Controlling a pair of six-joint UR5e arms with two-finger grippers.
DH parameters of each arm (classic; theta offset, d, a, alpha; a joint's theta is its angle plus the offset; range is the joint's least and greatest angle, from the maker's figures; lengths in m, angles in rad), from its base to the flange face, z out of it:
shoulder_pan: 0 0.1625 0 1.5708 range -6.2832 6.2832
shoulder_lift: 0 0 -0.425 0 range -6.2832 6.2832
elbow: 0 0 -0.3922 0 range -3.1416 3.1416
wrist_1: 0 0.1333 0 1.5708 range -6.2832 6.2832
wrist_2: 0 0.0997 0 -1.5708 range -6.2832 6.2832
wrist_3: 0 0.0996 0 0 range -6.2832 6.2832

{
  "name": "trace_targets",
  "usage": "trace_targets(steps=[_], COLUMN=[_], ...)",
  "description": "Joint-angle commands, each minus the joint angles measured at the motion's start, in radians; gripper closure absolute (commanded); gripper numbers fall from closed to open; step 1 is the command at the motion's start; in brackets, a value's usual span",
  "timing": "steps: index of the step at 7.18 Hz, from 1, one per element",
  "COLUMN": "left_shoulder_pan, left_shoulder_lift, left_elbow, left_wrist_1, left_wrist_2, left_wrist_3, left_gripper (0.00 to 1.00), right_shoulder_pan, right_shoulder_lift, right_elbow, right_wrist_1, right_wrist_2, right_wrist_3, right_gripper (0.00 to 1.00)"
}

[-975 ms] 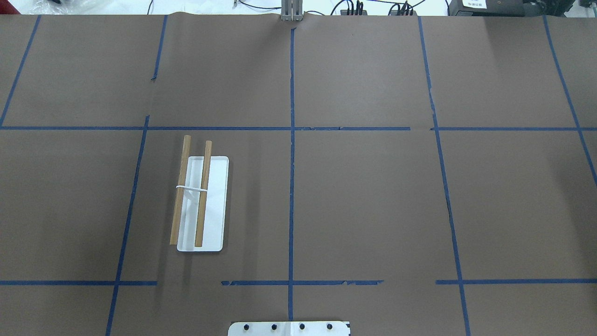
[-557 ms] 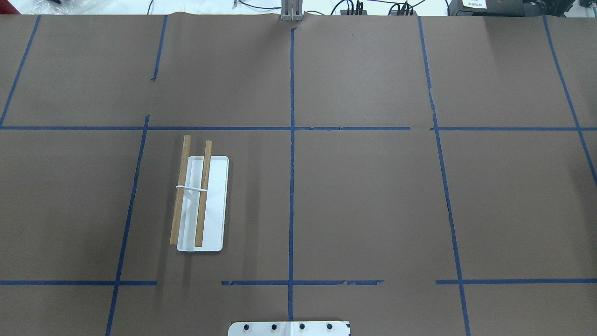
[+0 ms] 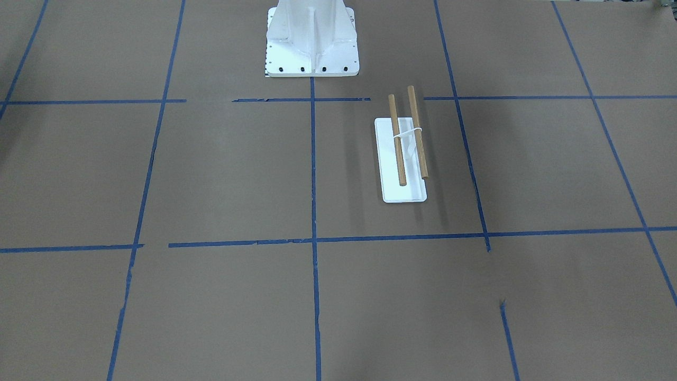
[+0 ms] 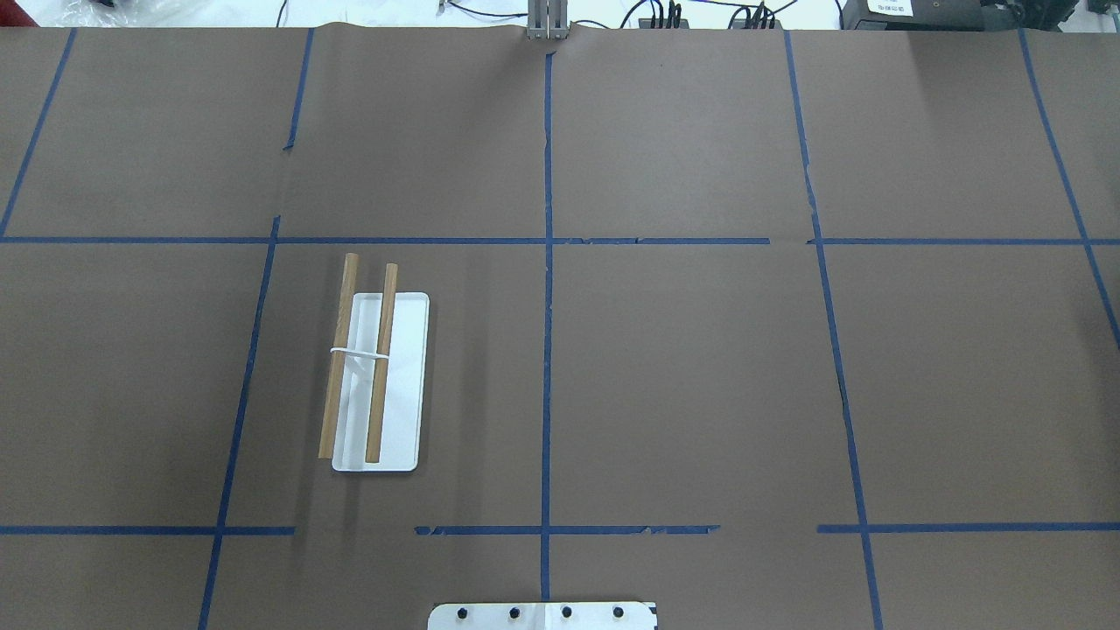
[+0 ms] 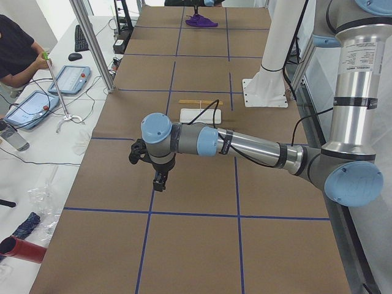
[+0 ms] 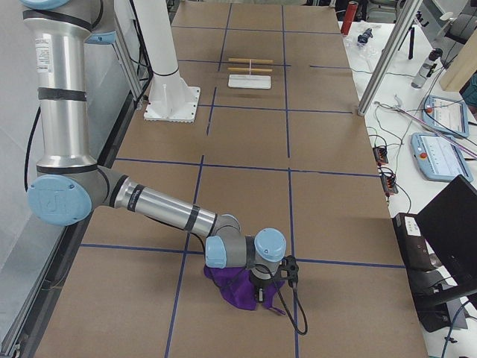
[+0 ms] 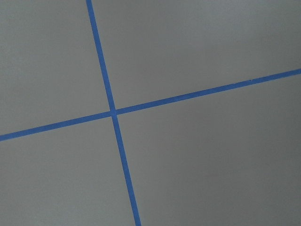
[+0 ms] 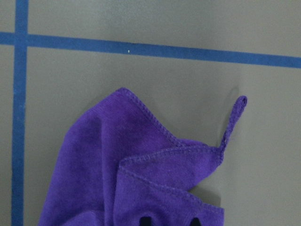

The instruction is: Hang towel on rack

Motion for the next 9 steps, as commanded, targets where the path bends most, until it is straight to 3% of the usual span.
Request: trace_targets(steps=[1,2,3,4,5,6,8,9], left_shoulder_pan=[0.000,0.000,0.000,0.000,0.000,0.000,0.014,0.027], left_shoulder_lift=[0.001,0.001,0.000,0.000,0.004,0.003,0.001,0.001], left_elbow=[-0.001,-0.001,-0.001,0.000,0.003,0.008,0.005,0.000], left_wrist_1=[-0.001,-0.001,0.001,-0.001,-0.022,-0.062,-0.152,-0.157], left_wrist_2=[0.000,0.000,0.000,-0.001,0.000,-0.003,-0.066,-0.102], left_wrist_3=[0.001,0.003,0.000,0.000,-0.002,-0.005,-0.006,-0.014], left_gripper=[0.00,0.00,0.00,0.00,0.00,0.00,0.00,0.00], right_shoulder_pan=[0.000,0.003,0.021,0.022,0.016,-0.016,-0.186,-0.255], right_shoulder_lift=[0.016,0.004,-0.045,-0.079,-0.080,-0.077,-0.021,0.128], right_elbow=[0.035,0.134,0.295,0.456,0.638,0.773,0.953,0.959], right_wrist_1=[0.002,-0.001,-0.039,-0.117,-0.291,-0.384,-0.383,-0.385], right_wrist_2=[0.001,0.025,0.039,0.041,0.103,0.178,0.184,0.185], right_wrist_3=[0.022,0.025,0.026,0.035,0.108,0.197,0.550,0.812], right_gripper=[1.00,1.00,1.00,1.00,1.00,1.00,1.00,1.00])
